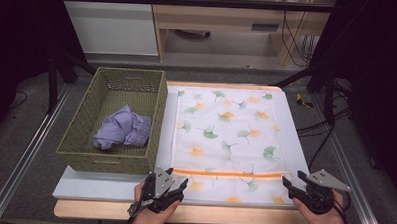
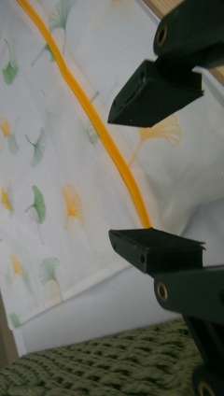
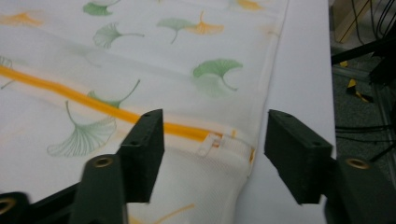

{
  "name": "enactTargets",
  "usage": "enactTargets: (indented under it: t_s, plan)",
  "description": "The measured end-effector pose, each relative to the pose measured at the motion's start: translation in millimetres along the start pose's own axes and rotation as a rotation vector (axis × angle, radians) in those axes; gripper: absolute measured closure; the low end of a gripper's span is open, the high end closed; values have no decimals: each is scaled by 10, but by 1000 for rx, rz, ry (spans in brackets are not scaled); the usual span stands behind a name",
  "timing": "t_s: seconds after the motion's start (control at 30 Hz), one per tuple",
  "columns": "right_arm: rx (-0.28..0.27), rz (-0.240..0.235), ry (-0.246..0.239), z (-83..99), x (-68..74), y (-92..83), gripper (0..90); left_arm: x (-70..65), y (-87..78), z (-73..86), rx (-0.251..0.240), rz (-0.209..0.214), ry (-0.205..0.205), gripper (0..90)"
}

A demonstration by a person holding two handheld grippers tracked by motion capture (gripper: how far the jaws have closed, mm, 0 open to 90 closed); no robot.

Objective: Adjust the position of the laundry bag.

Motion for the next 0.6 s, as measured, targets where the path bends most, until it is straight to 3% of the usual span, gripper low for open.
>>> enactTargets:
  t_s: [0.13, 0.2, 0.3, 0.47, 0.6]
  plan:
    - [-32, 14, 6, -202, -87, 0, 231, -142, 11, -258, -30, 75, -10, 270]
    - [-39, 1, 29, -292, -126, 7, 221, -170, 36, -364, -37, 88, -1, 239]
    - [-40, 3, 12, -381, -172, 54, 225, -194, 115, -509, -48, 118, -10, 198]
    - [-54, -12, 29, -465, -204, 112, 335, -180, 285, -634, -48, 140, -24, 143]
    - [-49, -5, 21, -437, -263, 167, 412, -145, 399, -641, -45, 142, -39, 125]
Point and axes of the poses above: each handheld gripper's, and its own axes: y roughly forward along the jaws, z roughly out of its underside, x roughly to its left, the point moved 10 cm from there along y, roughly forward along the jaws, and after that the axes turned 4 degrees about z, right-handed, at the moved point
